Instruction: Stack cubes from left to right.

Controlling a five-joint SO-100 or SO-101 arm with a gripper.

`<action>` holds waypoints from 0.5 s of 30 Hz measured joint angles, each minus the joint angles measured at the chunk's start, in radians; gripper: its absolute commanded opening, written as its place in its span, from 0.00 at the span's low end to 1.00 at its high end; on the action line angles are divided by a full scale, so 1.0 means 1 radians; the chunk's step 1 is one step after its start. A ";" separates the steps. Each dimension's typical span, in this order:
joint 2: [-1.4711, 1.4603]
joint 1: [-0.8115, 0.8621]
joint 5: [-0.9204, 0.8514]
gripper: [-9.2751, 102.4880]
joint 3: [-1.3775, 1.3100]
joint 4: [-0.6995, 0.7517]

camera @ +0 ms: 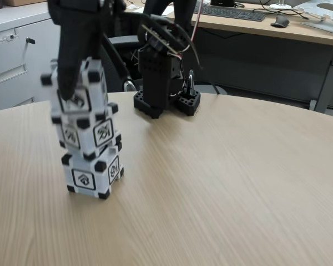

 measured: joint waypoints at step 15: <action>0.000 0.000 -0.012 0.45 0.000 0.000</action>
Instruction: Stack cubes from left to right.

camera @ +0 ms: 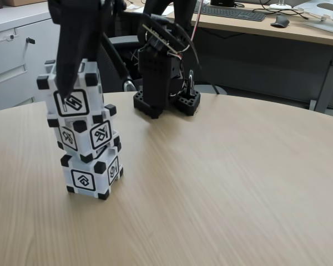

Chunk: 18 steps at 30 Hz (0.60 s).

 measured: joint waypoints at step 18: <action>0.129 0.000 0.009 0.42 0.000 0.002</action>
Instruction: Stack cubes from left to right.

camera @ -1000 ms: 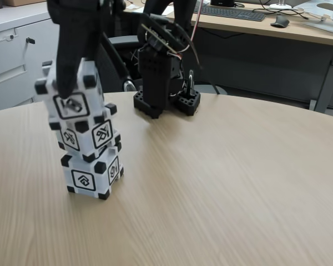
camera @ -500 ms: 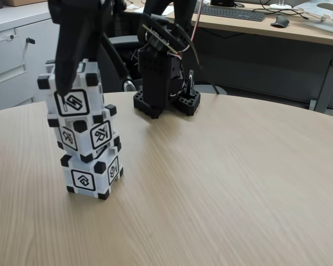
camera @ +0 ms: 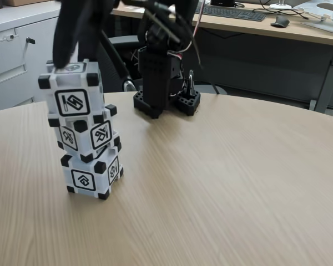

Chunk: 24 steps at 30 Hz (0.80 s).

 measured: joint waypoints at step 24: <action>0.261 -0.178 0.152 0.08 0.000 0.002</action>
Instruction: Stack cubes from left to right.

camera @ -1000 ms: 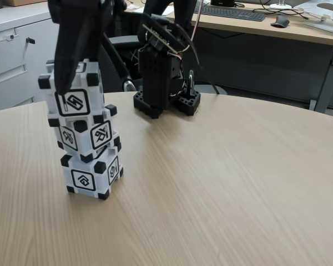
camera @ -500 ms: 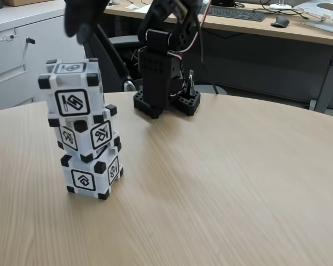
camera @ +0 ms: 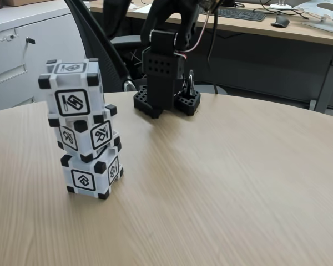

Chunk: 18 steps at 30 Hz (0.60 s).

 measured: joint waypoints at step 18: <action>-0.003 0.008 -0.014 0.08 0.000 0.000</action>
